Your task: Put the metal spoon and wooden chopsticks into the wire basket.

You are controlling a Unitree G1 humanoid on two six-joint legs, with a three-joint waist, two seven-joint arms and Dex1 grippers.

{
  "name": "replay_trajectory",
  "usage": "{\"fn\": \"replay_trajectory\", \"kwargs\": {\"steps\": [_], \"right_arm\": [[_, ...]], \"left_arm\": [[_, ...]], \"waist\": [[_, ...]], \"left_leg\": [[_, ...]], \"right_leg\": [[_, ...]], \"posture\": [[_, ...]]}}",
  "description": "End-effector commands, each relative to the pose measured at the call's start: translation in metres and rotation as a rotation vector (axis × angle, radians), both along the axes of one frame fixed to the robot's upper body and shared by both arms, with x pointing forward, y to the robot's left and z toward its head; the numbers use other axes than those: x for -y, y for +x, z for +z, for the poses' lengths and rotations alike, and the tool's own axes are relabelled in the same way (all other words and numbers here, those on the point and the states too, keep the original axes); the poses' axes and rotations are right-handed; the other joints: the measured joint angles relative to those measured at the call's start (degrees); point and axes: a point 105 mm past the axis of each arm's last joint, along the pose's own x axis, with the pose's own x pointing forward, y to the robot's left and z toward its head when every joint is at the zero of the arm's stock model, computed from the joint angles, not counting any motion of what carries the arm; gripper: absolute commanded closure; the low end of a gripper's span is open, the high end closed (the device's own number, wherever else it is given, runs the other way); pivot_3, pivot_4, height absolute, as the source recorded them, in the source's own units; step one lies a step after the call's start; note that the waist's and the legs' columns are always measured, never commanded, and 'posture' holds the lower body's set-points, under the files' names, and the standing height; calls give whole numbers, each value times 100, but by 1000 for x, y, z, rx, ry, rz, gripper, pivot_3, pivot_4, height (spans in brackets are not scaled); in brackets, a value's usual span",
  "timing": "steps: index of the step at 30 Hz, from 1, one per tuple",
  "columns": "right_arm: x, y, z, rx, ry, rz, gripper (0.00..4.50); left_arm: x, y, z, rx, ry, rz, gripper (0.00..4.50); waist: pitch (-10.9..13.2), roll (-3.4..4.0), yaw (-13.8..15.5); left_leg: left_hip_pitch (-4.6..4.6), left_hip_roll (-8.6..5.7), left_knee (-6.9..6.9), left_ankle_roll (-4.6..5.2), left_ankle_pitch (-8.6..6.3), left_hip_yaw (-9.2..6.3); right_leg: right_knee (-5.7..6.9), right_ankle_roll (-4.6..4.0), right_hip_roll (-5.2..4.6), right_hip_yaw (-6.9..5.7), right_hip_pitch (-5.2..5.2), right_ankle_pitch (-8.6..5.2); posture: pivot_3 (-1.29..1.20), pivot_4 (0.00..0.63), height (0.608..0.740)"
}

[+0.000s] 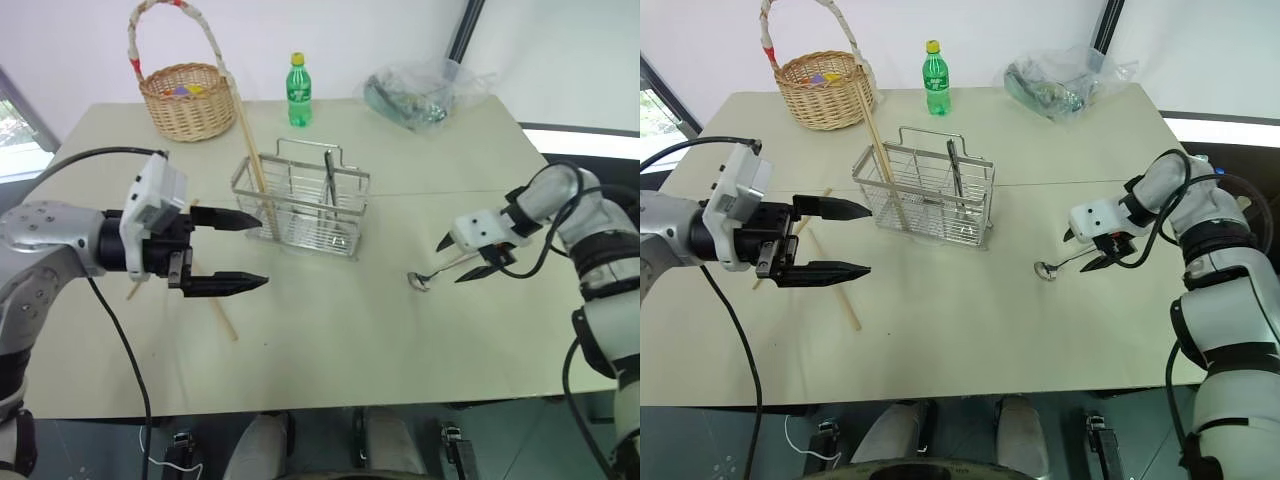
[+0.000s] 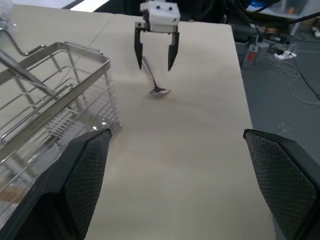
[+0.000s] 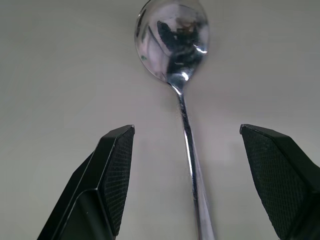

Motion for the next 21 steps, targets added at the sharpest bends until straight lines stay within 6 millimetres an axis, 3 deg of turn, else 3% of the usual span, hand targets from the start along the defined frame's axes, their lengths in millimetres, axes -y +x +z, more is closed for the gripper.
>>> {"fn": "replay_trajectory", "kwargs": {"steps": [1,7,10,15,21], "right_arm": [[-5,5,6,13,-7,17,1014],[-16,6,-2,-17,3,33,1014],[-17,3,-9,-40,6,33,1881],[-21,1,-16,-62,36,25,4339],[-23,0,-18,-68,61,22,4462]], "left_arm": [[4,-6,6,16,-6,-17,34],[11,-12,5,7,1,-41,34],[13,-13,7,11,2,-42,0],[14,-12,15,37,-2,-42,0],[16,-9,25,63,-13,-40,0]], "waist": [[0,0,2],[0,-1,-7],[0,0,0],[-1,-1,-8],[-1,-1,-9]], "left_leg": [[2,0,0,-1,1,-1],[7,4,2,-8,4,-4],[7,3,2,-11,7,-7],[8,3,5,-13,8,-7],[9,4,10,-14,9,-7]], "right_leg": [[1,0,1,0,2,0],[3,-9,13,7,5,5],[4,-12,18,7,5,8],[4,-16,23,8,6,10],[7,-18,27,11,7,12]], "posture": [[0,150,674],[0,150,674],[0,150,674],[0,150,674],[0,150,674]]}}
